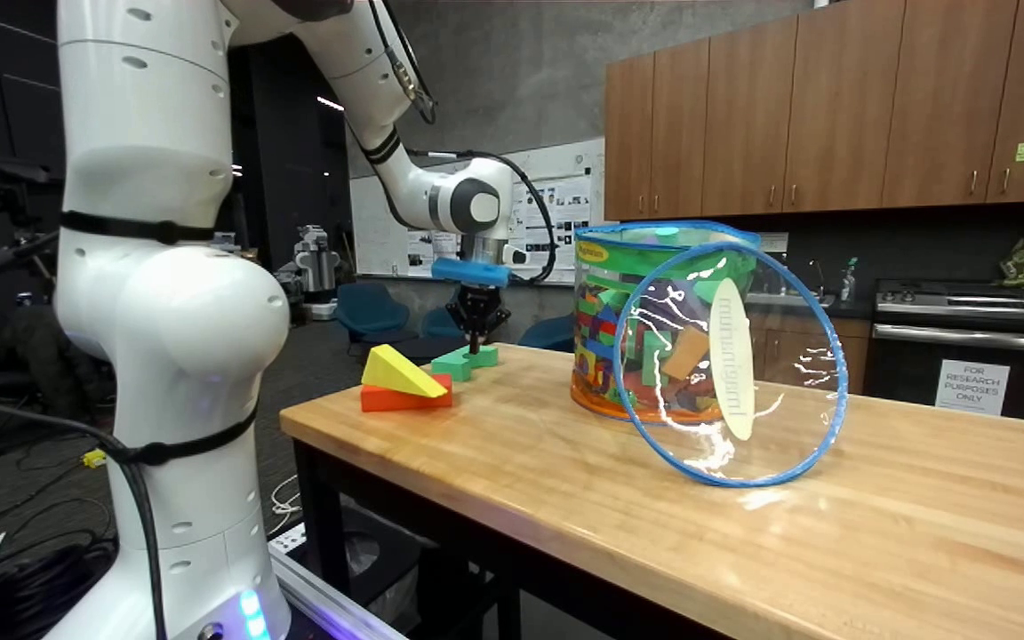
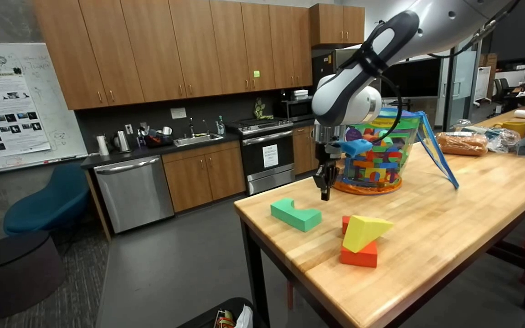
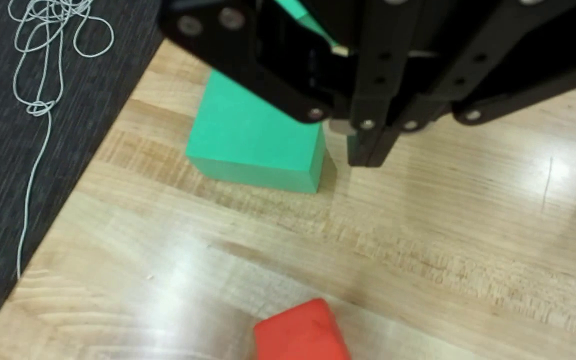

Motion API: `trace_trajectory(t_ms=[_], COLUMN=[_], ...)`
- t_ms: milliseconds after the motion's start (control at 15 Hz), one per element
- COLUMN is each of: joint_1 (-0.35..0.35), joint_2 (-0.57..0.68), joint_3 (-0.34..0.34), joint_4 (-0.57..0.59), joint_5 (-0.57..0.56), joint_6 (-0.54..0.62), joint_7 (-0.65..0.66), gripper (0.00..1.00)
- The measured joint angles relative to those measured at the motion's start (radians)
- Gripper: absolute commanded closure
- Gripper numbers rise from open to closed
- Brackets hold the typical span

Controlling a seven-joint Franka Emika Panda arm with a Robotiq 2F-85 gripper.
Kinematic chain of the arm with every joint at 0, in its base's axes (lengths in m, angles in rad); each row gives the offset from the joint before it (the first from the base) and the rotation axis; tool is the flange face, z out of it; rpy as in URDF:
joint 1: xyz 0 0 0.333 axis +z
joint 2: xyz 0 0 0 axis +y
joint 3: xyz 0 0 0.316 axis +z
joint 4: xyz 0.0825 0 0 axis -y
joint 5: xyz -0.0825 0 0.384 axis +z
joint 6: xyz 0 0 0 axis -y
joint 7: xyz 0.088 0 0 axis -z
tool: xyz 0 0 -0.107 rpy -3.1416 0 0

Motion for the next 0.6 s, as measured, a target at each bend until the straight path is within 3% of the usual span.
trace_trajectory(t_ms=[600], joint_1=[0.039], joint_2=[-0.008], joint_3=[0.021], joint_4=[-0.018], joint_5=[0.045], joint_6=[-0.032], joint_7=[-0.003], gripper=[1.0])
